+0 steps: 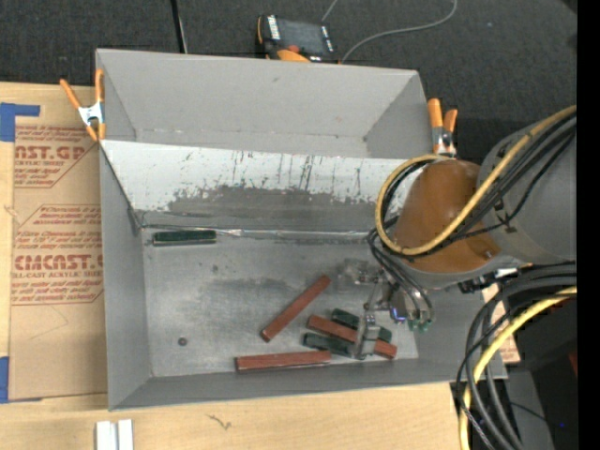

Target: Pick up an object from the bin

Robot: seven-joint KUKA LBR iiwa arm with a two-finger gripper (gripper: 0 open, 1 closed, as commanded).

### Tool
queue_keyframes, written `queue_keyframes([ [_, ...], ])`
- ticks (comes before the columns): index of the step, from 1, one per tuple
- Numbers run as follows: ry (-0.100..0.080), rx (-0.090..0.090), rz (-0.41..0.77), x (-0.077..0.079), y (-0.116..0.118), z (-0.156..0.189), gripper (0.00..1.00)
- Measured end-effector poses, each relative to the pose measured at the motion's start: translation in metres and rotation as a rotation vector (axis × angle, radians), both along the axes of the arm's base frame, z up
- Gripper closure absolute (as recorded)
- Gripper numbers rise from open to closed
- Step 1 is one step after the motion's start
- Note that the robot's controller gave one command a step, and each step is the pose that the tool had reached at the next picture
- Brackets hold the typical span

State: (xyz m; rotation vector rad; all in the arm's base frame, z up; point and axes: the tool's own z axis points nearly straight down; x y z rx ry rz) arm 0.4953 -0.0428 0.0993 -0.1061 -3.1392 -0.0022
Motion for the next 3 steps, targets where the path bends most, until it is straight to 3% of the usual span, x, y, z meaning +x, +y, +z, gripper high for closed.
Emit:
queue_keyframes([
  [1, -0.003, -0.001, 0.003, -0.0102, 0.0059, -0.0305, 0.00],
  [2, -0.006, -0.001, 0.003, -0.0087, 0.0062, -0.0300, 0.00],
  [3, -0.001, -0.001, 0.003, -0.0100, 0.0064, -0.0306, 1.00],
])
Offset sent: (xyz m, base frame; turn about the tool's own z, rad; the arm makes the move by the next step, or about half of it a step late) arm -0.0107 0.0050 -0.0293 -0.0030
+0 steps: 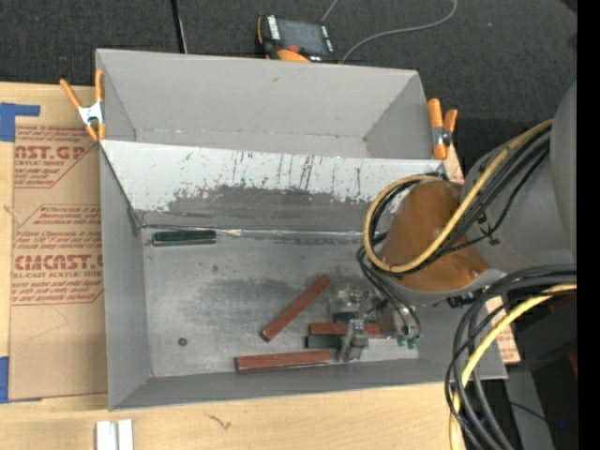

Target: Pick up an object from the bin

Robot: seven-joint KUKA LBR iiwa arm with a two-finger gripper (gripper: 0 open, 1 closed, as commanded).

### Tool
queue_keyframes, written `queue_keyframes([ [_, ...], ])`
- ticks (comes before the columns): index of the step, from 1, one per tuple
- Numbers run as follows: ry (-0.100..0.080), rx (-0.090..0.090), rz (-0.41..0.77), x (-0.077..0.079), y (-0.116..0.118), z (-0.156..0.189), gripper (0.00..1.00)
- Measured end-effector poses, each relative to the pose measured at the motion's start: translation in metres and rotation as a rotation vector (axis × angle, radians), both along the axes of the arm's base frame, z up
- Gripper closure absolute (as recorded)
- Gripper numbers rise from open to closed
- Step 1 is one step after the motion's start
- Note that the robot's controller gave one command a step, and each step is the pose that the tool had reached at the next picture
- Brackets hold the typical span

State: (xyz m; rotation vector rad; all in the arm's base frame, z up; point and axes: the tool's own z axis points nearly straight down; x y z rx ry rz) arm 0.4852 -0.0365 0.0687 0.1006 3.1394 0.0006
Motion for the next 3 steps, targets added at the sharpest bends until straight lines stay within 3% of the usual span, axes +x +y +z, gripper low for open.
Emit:
queue_keyframes([
  [2, 0.001, 0.000, -0.001, -0.001, 0.000, 0.019, 1.00],
  [3, -0.007, 0.000, -0.001, 0.001, 0.001, 0.105, 1.00],
])
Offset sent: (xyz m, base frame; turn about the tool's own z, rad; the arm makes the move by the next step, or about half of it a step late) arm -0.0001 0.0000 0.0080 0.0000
